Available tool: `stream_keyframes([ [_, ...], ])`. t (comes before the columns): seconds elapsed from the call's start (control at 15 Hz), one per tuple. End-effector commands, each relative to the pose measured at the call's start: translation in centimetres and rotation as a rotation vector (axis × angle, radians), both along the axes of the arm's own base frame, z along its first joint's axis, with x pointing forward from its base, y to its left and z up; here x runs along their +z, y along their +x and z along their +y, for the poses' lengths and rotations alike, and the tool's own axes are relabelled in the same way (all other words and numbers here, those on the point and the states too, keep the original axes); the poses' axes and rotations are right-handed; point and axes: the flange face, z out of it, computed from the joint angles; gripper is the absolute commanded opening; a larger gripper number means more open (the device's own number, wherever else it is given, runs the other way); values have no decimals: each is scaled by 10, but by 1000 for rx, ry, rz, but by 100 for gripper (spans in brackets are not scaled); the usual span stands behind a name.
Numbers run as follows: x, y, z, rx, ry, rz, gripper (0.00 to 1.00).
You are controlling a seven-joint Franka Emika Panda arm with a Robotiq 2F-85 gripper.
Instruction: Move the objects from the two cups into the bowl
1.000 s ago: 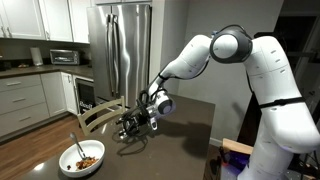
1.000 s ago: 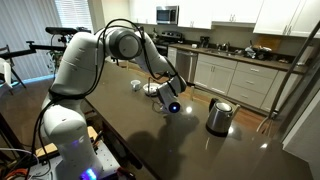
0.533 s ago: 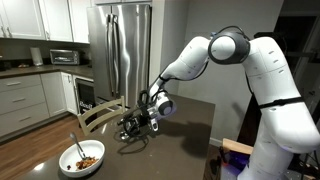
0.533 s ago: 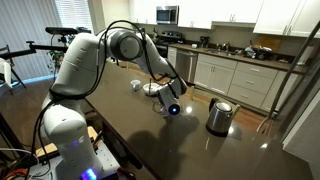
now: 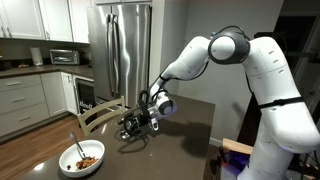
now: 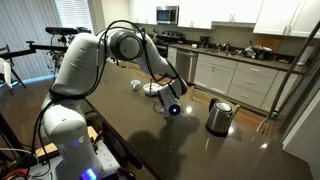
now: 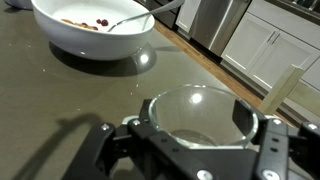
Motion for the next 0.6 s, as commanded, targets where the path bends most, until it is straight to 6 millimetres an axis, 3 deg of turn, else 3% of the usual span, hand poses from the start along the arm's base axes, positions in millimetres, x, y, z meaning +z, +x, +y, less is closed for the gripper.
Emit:
stream_keyframes([
  [0.0, 7, -3, -5, -40, 9, 20, 92],
  [0.13, 6, -3, -7, -43, 12, 22, 100],
  [0.2, 5, -3, -8, -45, 13, 24, 90],
  [0.53, 6, -3, -12, -57, 3, 36, 99],
])
